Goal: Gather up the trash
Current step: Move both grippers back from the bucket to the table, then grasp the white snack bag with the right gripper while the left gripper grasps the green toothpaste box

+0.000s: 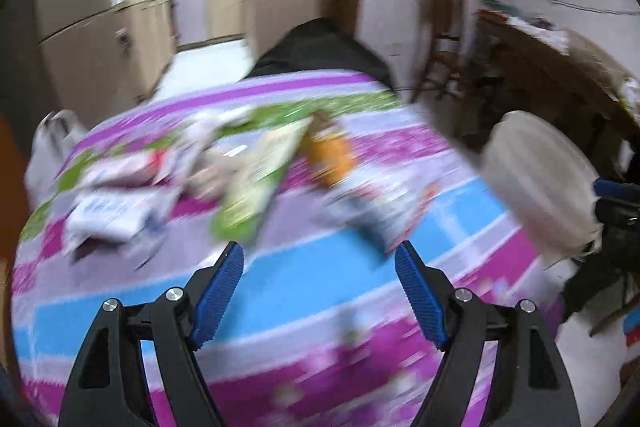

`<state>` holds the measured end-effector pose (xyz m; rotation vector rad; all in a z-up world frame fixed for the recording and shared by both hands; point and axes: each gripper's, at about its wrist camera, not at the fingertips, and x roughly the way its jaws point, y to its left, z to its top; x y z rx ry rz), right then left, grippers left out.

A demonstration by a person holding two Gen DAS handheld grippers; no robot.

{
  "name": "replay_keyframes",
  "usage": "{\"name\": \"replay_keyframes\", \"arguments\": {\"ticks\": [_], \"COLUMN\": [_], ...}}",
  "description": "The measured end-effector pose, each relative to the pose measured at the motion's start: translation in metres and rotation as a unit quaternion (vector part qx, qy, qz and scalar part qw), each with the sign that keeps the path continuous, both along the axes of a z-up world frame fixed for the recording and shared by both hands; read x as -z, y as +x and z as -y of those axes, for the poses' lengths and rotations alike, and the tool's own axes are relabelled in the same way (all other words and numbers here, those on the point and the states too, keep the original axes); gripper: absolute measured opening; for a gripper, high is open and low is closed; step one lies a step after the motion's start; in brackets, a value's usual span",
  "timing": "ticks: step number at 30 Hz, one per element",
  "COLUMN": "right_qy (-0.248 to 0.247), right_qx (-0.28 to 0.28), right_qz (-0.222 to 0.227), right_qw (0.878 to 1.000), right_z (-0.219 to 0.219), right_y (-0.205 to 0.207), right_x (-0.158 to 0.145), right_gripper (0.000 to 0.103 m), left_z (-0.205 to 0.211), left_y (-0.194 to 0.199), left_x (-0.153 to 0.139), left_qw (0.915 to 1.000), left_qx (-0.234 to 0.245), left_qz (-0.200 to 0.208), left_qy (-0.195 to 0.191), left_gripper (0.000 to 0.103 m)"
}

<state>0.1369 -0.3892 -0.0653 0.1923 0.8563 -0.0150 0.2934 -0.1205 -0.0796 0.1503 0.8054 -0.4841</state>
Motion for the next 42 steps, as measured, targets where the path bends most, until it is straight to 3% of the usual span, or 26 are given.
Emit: {"name": "replay_keyframes", "arguments": {"ticks": [5,9,13,23,31,32,36,42], "right_qy": [0.02,0.025,0.005,-0.065,-0.125,-0.126,-0.113,-0.076], "right_qx": [-0.039,-0.062,-0.084,-0.137,-0.19,-0.192,-0.195,-0.185], "right_qz": [0.016,0.008,0.001,0.009,-0.058,-0.067,-0.104,-0.084], "right_qw": [0.999,0.998,0.996,0.988,0.972,0.971,0.969,0.976], "right_z": [-0.034,-0.057,-0.078,-0.1,-0.113,-0.113,-0.112,-0.106], "right_y": [0.013,0.038,0.063,0.107,0.153,0.156,0.163,0.143], "right_x": [0.023,0.041,0.048,0.041,0.064,0.068,0.086,0.086], "right_gripper": [0.096,0.096,0.096,0.098,0.097,0.095,0.066,0.05], "left_z": [-0.074,-0.117,-0.142,-0.167,-0.168,-0.168,-0.162,-0.131], "left_y": [-0.009,-0.007,-0.007,0.008,0.011,0.011,0.014,0.022], "left_x": [0.019,0.03,0.028,0.029,0.026,0.025,0.021,0.018], "left_qw": [0.9955,0.9915,0.9892,0.9851,0.9865,0.9871,0.9891,0.9957], "left_qx": [-0.089,-0.124,-0.142,-0.168,-0.159,-0.156,-0.143,-0.085], "left_qz": [0.002,-0.03,-0.035,-0.037,-0.035,-0.034,-0.032,-0.037], "left_qy": [0.035,0.024,0.008,-0.012,-0.013,-0.012,-0.013,-0.012], "left_gripper": [0.079,0.079,0.079,0.079,0.079,0.079,0.079,0.079]}}
